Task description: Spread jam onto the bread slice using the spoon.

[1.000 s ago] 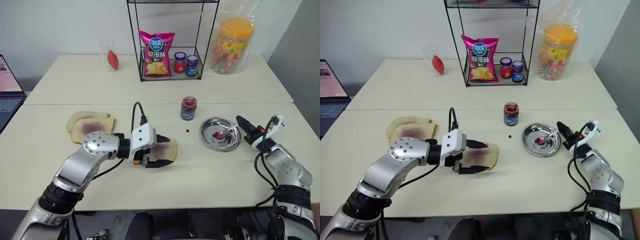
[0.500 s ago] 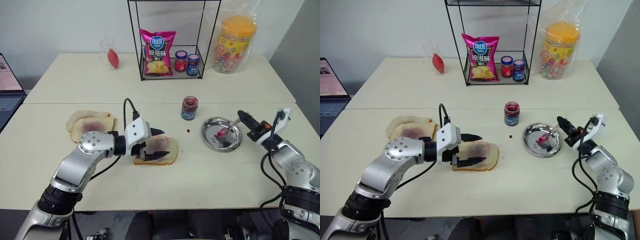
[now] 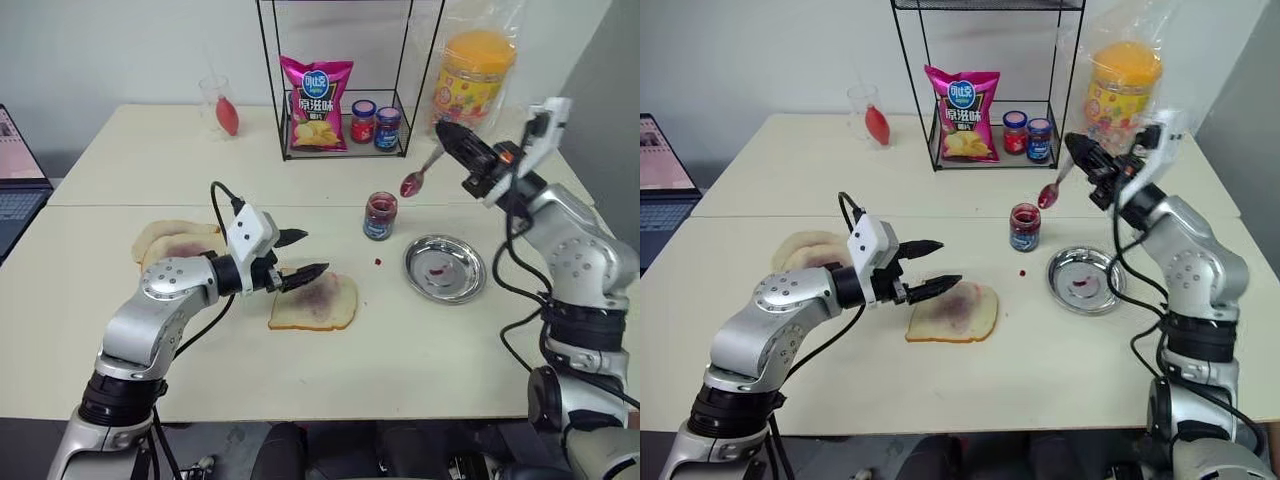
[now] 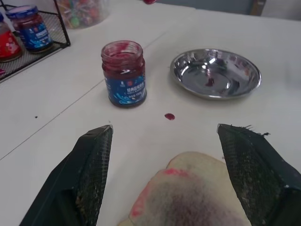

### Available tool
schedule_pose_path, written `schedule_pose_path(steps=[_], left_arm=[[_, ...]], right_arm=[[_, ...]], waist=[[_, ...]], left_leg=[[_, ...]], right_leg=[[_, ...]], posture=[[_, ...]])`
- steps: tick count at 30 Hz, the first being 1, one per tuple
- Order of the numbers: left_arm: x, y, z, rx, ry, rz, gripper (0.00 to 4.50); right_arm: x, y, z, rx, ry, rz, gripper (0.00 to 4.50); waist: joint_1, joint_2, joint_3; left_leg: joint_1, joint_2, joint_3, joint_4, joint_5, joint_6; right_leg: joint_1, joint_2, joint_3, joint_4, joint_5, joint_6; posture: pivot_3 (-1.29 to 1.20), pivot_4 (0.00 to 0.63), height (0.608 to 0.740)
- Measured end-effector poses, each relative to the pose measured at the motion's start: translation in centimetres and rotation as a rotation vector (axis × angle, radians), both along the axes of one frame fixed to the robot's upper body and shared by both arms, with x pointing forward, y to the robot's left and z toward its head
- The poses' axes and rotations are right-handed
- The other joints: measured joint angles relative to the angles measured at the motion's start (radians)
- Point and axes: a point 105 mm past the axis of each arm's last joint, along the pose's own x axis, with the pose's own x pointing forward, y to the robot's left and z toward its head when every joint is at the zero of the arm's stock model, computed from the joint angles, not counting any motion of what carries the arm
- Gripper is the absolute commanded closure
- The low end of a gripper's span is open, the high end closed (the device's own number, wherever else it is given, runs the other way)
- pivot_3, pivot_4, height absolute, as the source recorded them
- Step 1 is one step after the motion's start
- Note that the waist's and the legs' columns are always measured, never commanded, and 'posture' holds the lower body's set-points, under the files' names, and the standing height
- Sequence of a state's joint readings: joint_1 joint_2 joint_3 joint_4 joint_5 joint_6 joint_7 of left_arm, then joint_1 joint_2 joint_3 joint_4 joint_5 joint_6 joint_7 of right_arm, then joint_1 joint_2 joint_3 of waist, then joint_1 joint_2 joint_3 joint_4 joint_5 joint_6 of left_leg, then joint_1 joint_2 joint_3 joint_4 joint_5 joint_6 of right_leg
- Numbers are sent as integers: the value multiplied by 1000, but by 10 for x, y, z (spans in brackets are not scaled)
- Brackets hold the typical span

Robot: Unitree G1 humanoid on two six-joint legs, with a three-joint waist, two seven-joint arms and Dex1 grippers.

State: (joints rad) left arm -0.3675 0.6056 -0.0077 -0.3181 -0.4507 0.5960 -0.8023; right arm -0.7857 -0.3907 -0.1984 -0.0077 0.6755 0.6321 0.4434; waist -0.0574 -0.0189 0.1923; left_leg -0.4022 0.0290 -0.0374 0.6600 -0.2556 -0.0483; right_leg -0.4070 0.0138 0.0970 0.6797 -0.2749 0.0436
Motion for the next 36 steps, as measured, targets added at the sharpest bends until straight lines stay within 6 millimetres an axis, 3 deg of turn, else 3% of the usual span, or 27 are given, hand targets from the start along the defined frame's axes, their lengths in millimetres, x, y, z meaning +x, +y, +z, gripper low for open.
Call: schedule_pose_path(steps=[10, 29, 36], left_arm=[[-7, -1, 1, 3, 11, 10, 798], [-9, 8, -6, 48, 26, 33, 798], [-10, 9, -8, 50, 30, 36, 798]], right_arm=[[23, 14, -35, -180, -30, -19, 4482], [36, 41, -75, -403, -112, -21, 4482], [38, 44, -89, -359, -21, -13, 4482]], waist=[[0, 0, 0], [0, 0, 0], [0, 0, 0]], left_leg=[[0, 0, 0, 0, 0, 0], [1, 0, 0, 0, 0, 0], [1, 0, -1, 0, 0, 0]], right_leg=[[0, 0, 0, 1, 0, -1], [0, 0, 0, 1, 0, -1], [0, 0, 0, 1, 1, -1]], posture=[[0, 150, 740], [0, 150, 740], [0, 150, 740]])
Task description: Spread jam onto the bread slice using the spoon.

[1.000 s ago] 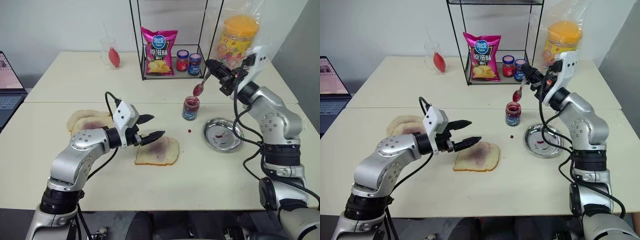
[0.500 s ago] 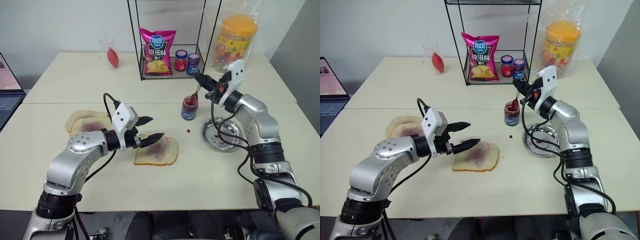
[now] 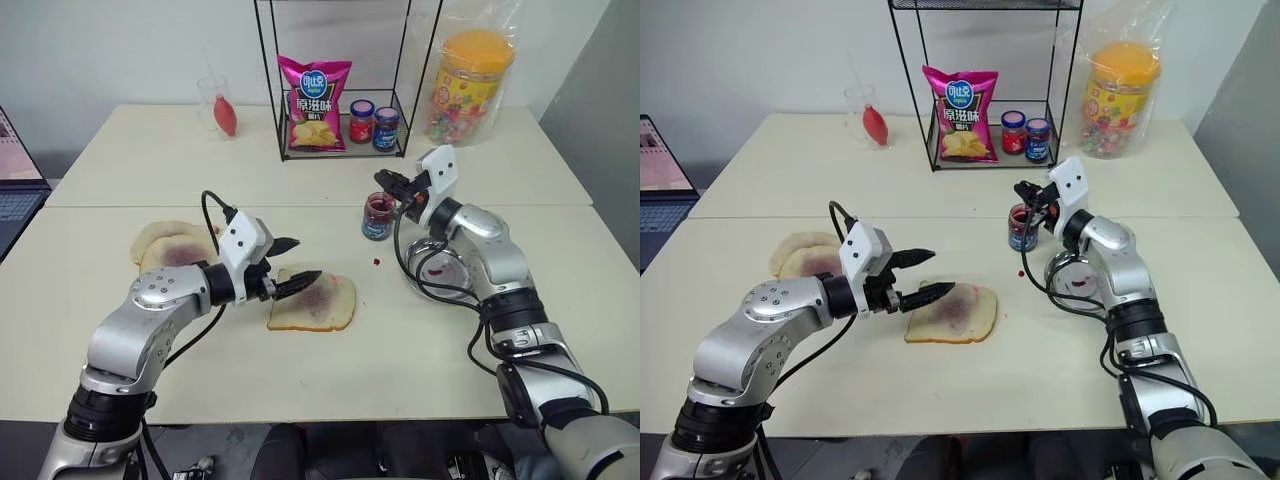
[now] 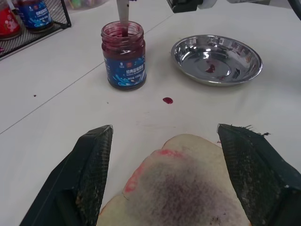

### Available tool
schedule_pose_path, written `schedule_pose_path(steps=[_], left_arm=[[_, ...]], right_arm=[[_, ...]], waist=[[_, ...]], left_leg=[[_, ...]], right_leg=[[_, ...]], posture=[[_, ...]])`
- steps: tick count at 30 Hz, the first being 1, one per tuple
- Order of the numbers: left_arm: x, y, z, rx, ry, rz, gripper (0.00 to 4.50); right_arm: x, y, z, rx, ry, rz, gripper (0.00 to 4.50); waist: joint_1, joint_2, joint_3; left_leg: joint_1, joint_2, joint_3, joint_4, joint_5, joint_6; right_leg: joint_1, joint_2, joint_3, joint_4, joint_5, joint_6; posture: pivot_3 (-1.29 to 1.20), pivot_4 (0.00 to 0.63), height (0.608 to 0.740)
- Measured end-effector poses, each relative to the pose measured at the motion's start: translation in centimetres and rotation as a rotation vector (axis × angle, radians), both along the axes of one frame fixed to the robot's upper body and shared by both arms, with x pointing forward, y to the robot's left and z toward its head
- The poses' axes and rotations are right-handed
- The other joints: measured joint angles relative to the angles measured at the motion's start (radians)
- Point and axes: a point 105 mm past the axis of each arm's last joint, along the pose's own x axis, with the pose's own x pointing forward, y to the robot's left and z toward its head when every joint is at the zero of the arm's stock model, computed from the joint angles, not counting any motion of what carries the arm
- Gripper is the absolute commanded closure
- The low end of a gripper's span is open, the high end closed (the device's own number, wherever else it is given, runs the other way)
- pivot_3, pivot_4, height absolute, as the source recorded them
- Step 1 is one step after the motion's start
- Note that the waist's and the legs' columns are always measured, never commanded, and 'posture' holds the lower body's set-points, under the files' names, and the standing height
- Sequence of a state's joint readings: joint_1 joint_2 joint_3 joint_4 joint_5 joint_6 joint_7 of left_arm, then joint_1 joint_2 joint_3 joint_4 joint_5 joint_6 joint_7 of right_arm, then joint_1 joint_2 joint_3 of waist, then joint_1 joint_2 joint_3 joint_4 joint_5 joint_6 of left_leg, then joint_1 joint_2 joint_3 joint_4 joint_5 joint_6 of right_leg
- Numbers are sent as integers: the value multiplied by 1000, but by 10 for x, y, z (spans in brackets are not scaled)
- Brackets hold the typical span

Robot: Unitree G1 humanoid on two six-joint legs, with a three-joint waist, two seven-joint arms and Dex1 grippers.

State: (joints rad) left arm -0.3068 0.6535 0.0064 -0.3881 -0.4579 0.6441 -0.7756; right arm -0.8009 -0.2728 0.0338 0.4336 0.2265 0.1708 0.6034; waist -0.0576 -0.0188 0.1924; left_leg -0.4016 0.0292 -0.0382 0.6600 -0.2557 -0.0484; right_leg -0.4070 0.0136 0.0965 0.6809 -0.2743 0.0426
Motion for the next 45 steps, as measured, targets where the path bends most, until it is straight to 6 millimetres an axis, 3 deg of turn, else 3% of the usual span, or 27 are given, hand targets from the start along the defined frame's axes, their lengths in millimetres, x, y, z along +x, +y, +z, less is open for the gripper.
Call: schedule_pose_path(steps=[12, 26, 45], left_arm=[[2, 0, -1, 2, -19, 3, 798], [3, -3, -6, 9, -14, -6, 798], [4, -5, -7, 11, -32, -11, 798]], right_arm=[[3, -14, 7, 266, 181, -80, 4482], [10, -31, 13, 444, 294, -158, 4482], [13, -42, 16, 571, 389, -196, 4482]], waist=[[0, 0, 0], [-1, 0, 0], [-1, 0, 0]], left_leg=[[0, 0, 0, 0, 0, 0], [0, 0, 0, 0, 0, 0], [0, 0, 1, 0, 0, 0]], right_leg=[[0, 0, 0, 0, 0, 0], [0, 0, 0, 0, 0, 0], [0, 0, 0, 0, 0, 0]], posture=[[0, 150, 740], [0, 150, 740], [0, 150, 740]])
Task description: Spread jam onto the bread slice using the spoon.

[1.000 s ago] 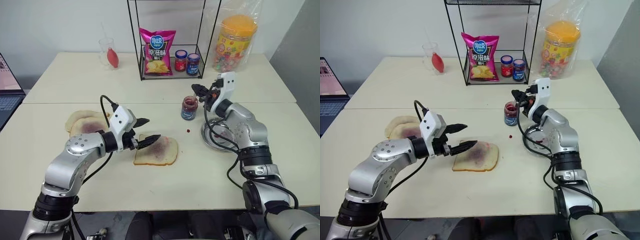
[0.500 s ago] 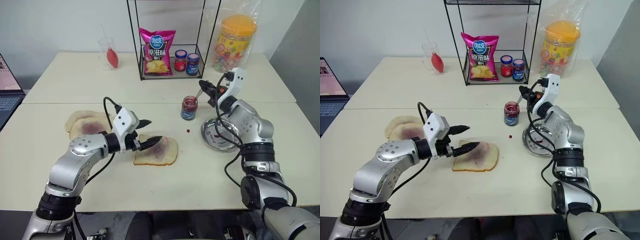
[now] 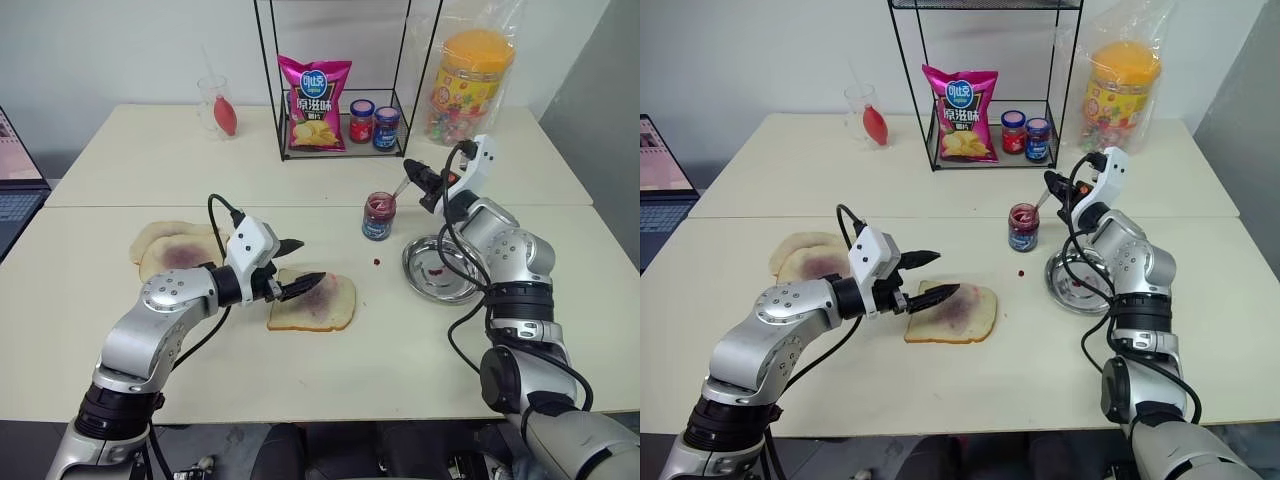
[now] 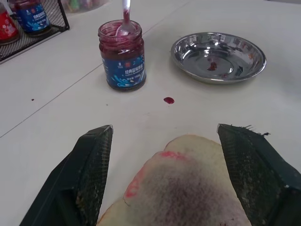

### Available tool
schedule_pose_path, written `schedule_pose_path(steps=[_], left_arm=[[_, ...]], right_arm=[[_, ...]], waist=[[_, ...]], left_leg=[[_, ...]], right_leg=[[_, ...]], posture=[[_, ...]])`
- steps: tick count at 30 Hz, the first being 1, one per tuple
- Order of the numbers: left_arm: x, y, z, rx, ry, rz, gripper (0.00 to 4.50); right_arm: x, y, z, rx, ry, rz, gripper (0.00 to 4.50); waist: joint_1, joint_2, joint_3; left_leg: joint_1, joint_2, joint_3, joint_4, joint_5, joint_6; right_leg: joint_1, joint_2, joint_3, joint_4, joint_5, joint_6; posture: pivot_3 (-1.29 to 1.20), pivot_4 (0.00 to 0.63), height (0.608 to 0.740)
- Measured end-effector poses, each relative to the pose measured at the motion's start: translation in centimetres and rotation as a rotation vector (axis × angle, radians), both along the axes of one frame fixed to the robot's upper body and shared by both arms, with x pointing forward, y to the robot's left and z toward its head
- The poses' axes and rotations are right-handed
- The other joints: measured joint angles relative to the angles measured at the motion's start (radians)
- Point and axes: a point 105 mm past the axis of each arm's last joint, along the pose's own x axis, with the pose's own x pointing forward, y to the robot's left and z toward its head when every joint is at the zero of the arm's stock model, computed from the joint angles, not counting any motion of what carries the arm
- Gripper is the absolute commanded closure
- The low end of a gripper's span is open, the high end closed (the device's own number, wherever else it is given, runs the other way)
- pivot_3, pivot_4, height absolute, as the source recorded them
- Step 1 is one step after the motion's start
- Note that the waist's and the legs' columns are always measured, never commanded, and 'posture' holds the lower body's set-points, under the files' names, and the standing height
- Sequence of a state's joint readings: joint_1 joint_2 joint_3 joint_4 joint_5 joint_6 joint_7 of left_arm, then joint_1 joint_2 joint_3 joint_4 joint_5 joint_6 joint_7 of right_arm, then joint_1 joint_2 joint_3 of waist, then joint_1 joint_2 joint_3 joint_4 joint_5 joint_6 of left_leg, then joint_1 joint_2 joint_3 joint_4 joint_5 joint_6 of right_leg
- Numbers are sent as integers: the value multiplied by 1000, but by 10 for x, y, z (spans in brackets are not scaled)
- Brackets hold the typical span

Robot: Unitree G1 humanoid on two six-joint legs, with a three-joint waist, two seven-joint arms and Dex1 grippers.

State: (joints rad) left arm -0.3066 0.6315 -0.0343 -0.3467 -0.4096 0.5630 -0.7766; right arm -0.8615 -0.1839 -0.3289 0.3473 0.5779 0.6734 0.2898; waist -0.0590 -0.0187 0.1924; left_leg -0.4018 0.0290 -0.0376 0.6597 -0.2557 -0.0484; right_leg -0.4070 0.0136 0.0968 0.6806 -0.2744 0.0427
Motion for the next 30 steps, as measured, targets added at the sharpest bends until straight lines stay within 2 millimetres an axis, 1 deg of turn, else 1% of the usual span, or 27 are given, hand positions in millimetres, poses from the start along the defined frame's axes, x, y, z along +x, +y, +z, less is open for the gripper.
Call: schedule_pose_path(steps=[5, 8, 18, 22, 25, 27, 29, 30], left_arm=[[0, -1, 0, -3, -3, 0, 798], [1, 0, 0, -2, -2, 4, 798], [2, -1, -1, 1, -7, 8, 798], [2, -2, 0, -3, -9, 7, 798], [3, -1, 0, 0, -10, 9, 798], [3, -2, 1, -1, -14, 7, 798], [3, -2, 2, -1, -17, 6, 798], [3, -2, 2, -1, -16, 6, 798]], right_arm=[[2, 0, 7, 51, 9, -5, 4482], [2, -2, 7, 78, 31, -16, 4482], [2, -2, 6, 147, 72, -18, 4482], [2, 1, 12, 55, 15, -17, 4482], [-3, 14, 22, -94, -98, 6, 4482], [-8, 27, 26, -220, -190, 38, 4482], [-12, 36, 24, -281, -239, 66, 4482], [-13, 39, 19, -318, -251, 74, 4482]], waist=[[0, 0, 0], [0, 0, 0], [-1, 0, 0], [-1, 0, 0], [-2, 0, 0], [-4, 0, 0], [-3, 0, 0], [-3, 0, 0]], left_leg=[[0, 0, 0, 0, 0, 0], [0, 0, 0, 0, 0, 0], [0, 0, 0, 0, 0, 0], [0, 0, 0, 0, 0, 0], [0, 0, 0, -1, 0, 0], [0, 0, 0, -1, 0, 0], [0, 0, 0, -1, 0, 0], [0, 0, 0, -1, 0, 0]], right_leg=[[0, 0, 0, 0, 0, 0], [0, 0, 0, 0, 0, 0], [0, 0, 0, 0, 0, 0], [0, 0, 0, 0, 0, 0], [-1, 0, 0, 0, 0, 0], [-1, 0, 0, 0, 0, 0], [-1, 0, 0, 0, 0, 0], [-1, 0, 0, 0, 0, 0]], posture=[[0, 150, 740], [0, 150, 740], [0, 150, 740], [0, 150, 740], [0, 150, 740], [0, 150, 740], [0, 150, 740], [0, 150, 740]])
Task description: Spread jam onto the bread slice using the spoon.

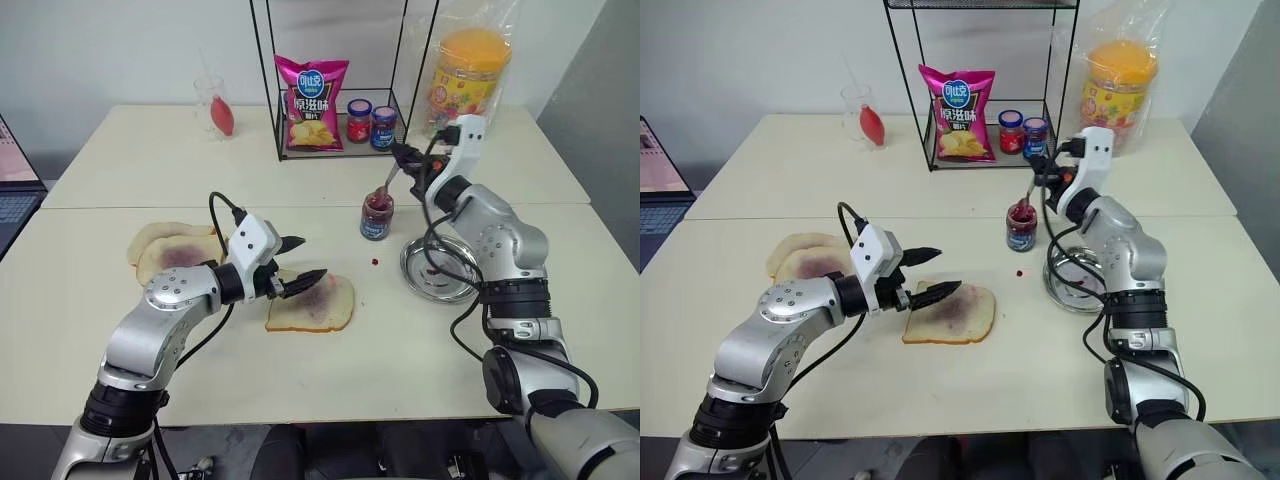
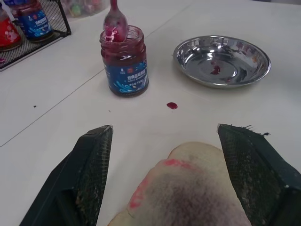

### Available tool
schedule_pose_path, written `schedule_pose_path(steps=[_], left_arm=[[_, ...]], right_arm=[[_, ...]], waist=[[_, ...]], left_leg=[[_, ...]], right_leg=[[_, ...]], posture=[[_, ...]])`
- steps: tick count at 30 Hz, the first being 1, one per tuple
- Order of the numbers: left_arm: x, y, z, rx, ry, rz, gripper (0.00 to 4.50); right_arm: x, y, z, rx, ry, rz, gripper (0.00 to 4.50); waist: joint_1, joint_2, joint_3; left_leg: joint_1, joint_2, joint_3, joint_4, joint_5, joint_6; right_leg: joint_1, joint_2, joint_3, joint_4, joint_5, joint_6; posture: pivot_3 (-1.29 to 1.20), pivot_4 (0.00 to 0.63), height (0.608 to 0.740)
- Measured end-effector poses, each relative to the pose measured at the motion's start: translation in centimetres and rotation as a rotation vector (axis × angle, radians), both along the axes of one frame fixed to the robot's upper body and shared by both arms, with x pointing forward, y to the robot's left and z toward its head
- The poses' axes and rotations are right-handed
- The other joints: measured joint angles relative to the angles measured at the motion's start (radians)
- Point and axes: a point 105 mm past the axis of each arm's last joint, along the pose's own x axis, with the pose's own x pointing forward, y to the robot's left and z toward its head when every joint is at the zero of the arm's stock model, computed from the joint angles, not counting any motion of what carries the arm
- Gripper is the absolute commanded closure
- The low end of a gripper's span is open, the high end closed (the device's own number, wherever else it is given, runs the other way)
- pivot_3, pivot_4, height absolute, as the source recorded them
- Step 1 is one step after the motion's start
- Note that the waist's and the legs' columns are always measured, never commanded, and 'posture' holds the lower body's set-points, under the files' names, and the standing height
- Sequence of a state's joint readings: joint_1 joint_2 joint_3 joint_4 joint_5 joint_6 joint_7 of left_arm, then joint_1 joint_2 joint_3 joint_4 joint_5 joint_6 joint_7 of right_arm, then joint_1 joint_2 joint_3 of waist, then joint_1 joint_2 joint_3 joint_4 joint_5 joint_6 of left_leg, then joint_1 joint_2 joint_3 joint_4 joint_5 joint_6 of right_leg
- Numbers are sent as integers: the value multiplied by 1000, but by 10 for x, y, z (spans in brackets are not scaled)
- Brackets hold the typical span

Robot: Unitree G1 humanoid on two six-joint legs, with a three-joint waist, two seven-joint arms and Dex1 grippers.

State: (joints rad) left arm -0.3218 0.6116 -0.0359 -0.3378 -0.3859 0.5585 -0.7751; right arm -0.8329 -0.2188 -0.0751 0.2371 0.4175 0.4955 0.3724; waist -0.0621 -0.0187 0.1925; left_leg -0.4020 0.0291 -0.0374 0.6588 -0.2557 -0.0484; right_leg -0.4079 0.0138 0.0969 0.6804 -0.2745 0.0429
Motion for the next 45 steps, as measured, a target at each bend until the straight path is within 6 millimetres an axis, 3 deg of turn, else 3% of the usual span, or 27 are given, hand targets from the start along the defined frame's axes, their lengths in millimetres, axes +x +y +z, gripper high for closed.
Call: schedule_pose_path(steps=[6, 13, 17, 23, 37, 45], left_arm=[[0, 0, 0, 0, 0, 1, 798], [0, 0, 0, 2, -1, 0, 798], [0, 0, 0, 2, -2, -1, 798], [0, 0, 1, 2, -3, -1, 798], [0, 0, 1, 3, -3, -2, 798], [0, 0, 1, 3, -3, -1, 798]], right_arm=[[-4, 4, -15, -226, -124, -7, 4482], [-3, 6, -20, -289, -181, -22, 4482], [1, 9, -33, -220, -86, -13, 4482], [5, -2, -45, 3, 124, -34, 4482], [12, -17, -22, 323, 266, -61, 4482], [13, -20, -21, 356, 287, -76, 4482]], waist=[[2, 0, 0], [2, 0, 0], [3, 0, 0], [3, 0, 0], [0, 0, 0], [-1, 0, 0]], left_leg=[[0, 0, 0, 0, 0, 0], [0, 0, 0, 0, 0, 0], [0, 0, -1, 0, 0, 0], [0, 0, -1, 0, 0, 0], [0, 0, 0, 0, 0, 0], [0, 0, 0, 0, 0, 0]], right_leg=[[0, 0, 0, 0, 0, 0], [0, 0, 0, 0, 0, 0], [0, 0, 0, 0, 0, 0], [0, 0, 0, 0, 0, 0], [0, 0, 0, 0, 0, 0], [0, 0, 0, 0, 0, 0]], posture=[[0, 150, 740], [0, 150, 740], [0, 150, 740], [0, 150, 740], [0, 150, 740], [0, 150, 740]])
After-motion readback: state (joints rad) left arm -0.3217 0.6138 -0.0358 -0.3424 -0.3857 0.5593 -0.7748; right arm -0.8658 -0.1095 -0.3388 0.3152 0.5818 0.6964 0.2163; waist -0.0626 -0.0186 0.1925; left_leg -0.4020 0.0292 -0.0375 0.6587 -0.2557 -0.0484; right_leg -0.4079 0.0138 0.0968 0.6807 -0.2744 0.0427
